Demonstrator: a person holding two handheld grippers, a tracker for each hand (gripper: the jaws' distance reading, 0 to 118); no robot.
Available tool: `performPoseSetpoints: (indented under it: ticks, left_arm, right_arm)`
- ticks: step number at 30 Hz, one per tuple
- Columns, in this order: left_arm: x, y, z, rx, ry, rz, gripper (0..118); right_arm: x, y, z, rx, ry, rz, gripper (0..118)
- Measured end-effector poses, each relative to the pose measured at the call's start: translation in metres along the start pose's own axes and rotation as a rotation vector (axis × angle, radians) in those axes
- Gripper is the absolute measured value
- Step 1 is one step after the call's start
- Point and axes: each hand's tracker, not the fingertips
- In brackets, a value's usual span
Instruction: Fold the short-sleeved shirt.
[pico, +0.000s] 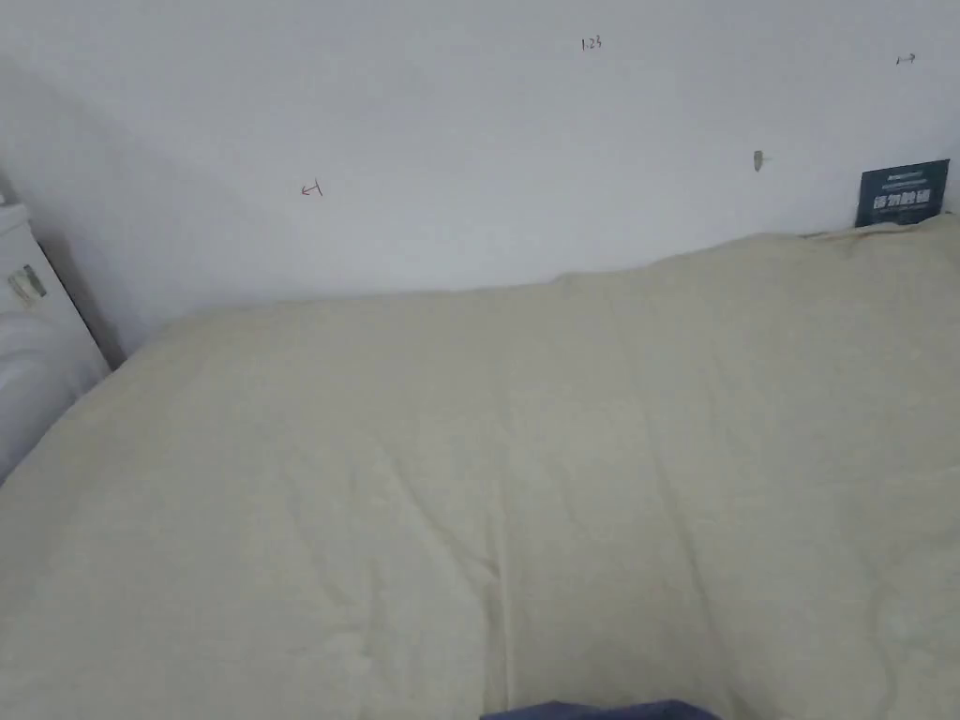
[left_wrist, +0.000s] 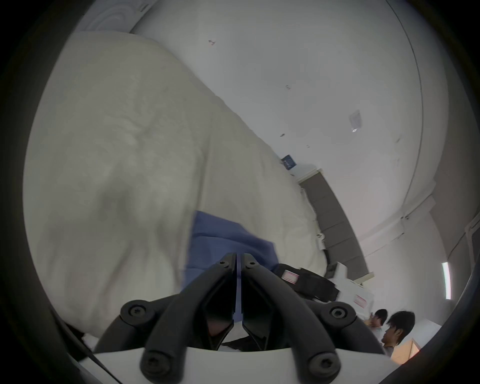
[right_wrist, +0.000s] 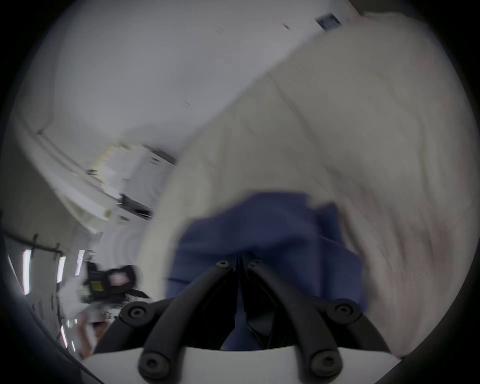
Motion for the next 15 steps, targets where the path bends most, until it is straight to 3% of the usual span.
performPoseSetpoints:
  ticks: [1,3,4,6,7,10,13,15]
  left_arm:
    - [-0.003,0.0,0.0,0.002,0.02,-0.019,6]
    - [-0.011,0.002,-0.006,-0.038,-0.031,0.011,16]
    - [-0.017,0.004,-0.012,-0.058,-0.074,0.052,31]
    - [-0.028,0.004,-0.029,-0.077,-0.157,0.096,80]
    - [-0.03,0.004,-0.039,-0.093,-0.164,0.108,92]
    - [-0.035,0.006,-0.073,-0.156,-0.216,0.14,94]
    - [-0.031,0.002,-0.111,-0.242,-0.158,0.136,93]
    - [-0.022,-0.006,-0.129,-0.283,-0.178,0.118,89]
  right_arm:
    - [0.013,-0.002,-0.013,-0.057,-0.09,0.007,2]
    - [0.037,-0.005,-0.009,0.046,0.172,-0.13,2]
    - [0.04,-0.006,-0.006,0.021,0.129,-0.163,2]
    - [0.036,-0.01,-0.005,0.032,0.122,-0.119,2]
    - [0.035,-0.012,-0.003,0.036,0.118,-0.097,2]
    - [0.041,-0.006,-0.003,0.016,0.132,-0.146,2]
    - [0.034,-0.005,-0.002,0.008,0.113,-0.085,2]
    - [0.034,-0.006,-0.002,0.008,0.114,-0.091,2]
